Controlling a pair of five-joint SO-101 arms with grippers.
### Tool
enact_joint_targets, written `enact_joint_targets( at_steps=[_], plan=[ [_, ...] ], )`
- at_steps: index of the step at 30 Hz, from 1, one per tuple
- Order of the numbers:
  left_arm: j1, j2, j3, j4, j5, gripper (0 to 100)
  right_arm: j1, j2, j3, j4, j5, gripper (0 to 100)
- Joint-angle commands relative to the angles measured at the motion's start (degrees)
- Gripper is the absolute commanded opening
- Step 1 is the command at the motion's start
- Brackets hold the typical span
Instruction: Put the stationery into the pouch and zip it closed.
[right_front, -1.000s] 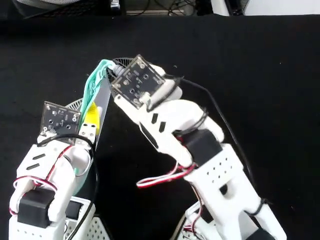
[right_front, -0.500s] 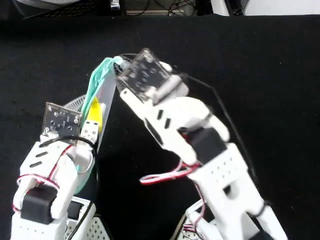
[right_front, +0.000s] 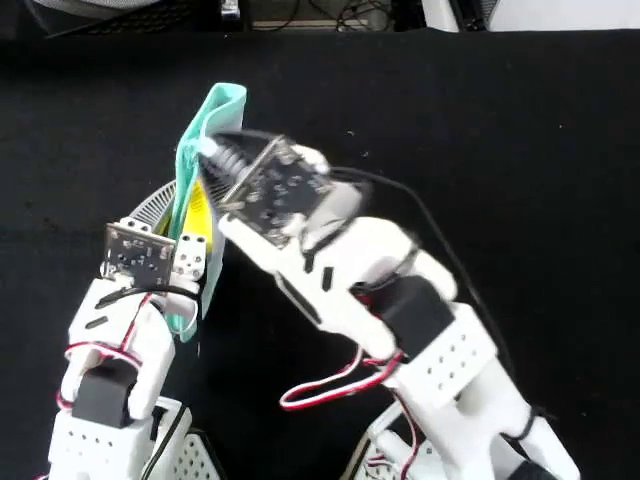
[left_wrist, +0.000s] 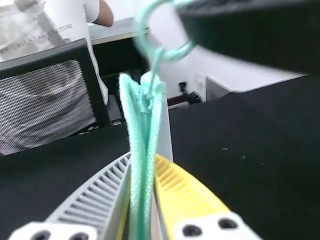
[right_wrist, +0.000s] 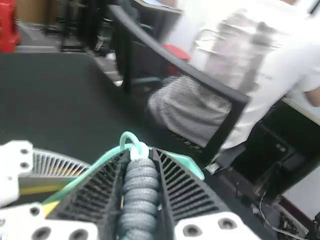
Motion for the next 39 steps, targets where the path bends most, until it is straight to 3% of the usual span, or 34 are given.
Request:
enact_joint_targets(
  at_steps=[1, 5, 10, 15, 22, 29, 33, 39],
  plan=[
    [-0.1, 0.2, 0.3, 3.9, 0.1, 3, -1.3, 0.3, 0.0, 0.0, 0.0, 1.2],
    [0.3, 0.2, -4.7, 12.6, 0.1, 3, -1.5, 0.3, -0.5, 3.1, -0.1, 1.2],
    [0.3, 0.2, -10.4, 15.2, 0.1, 4, -1.4, -1.1, -0.3, 6.2, -0.1, 1.2],
    [0.3, 0.2, -10.1, 15.1, 0.2, 16, -1.3, -6.3, -0.3, 8.8, -0.1, 1.2],
    [0.3, 0.2, -9.3, 15.1, 0.2, 2, -1.2, -8.4, -0.2, 11.3, -0.1, 1.2],
    [0.5, 0.2, -8.4, 15.3, 0.2, 3, -1.2, -8.7, 4.7, 10.9, 0.0, 1.5],
    [4.3, 0.2, -7.1, 15.3, 0.2, 3, -1.5, -8.8, 7.4, 10.8, 0.0, 1.7],
    [5.7, 0.2, -6.6, 15.0, 0.2, 3, -1.5, -8.7, 8.3, 10.7, -0.3, 9.9]
  ],
)
